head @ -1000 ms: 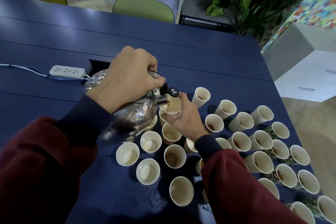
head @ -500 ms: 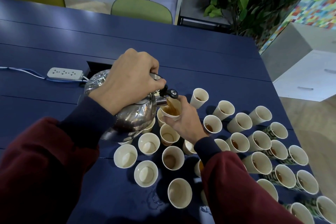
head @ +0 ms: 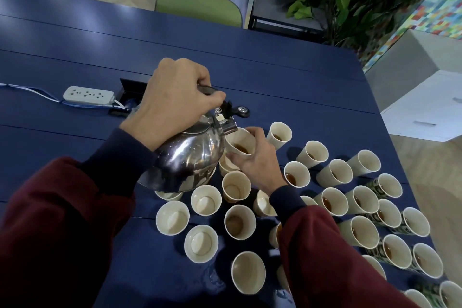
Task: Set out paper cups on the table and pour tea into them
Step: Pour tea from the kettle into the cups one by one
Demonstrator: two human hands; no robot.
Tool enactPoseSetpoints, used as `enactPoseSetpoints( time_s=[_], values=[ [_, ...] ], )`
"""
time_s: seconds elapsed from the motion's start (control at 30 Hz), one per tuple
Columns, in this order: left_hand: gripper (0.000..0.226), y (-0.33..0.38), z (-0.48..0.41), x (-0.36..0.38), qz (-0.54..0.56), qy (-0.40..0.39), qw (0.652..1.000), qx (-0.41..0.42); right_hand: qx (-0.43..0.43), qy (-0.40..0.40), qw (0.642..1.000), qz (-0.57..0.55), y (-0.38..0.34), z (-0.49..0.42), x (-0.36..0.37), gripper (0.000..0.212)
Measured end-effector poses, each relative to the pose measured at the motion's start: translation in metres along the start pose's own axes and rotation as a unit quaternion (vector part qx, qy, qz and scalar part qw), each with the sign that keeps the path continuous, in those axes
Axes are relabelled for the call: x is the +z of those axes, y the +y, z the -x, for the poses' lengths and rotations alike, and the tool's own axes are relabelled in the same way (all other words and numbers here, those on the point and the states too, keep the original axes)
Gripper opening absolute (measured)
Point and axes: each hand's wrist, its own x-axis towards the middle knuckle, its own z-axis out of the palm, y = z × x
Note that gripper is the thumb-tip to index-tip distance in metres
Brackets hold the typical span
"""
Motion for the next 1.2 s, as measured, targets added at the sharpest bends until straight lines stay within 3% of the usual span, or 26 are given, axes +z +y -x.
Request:
enactPoseSetpoints(
  time_s=[0.2,0.6,0.77,0.87,0.93,1.07,1.2],
  values=[
    [0.032,-0.021,-0.015,0.011,0.045,0.035,0.998,-0.041,0.03,0.022,0.999,0.021,0.009,-0.04,-0.006,0.053],
    [0.032,-0.056,-0.046,0.021,0.055,0.02,0.997,-0.053,0.091,-0.066,0.977,0.179,0.056,-0.123,0.017,0.052],
    [0.033,-0.062,-0.048,0.025,0.055,0.015,0.997,-0.048,0.126,-0.083,0.973,0.177,0.063,-0.128,0.02,0.071],
    [0.032,-0.061,-0.047,0.025,0.06,0.011,0.997,-0.054,0.113,-0.086,0.972,0.189,0.059,-0.121,0.015,0.092],
    [0.033,-0.058,-0.045,0.024,0.063,0.012,0.997,-0.051,0.097,-0.067,0.977,0.178,0.052,-0.111,0.01,0.095],
    [0.033,-0.052,-0.04,0.02,0.068,0.015,0.997,-0.045,-0.006,-0.026,0.983,0.179,0.034,-0.076,0.005,0.076],
    [0.032,-0.047,-0.033,0.015,0.066,0.018,0.997,-0.045,-0.051,-0.059,0.978,0.196,0.023,-0.04,0.014,0.066]
  ],
)
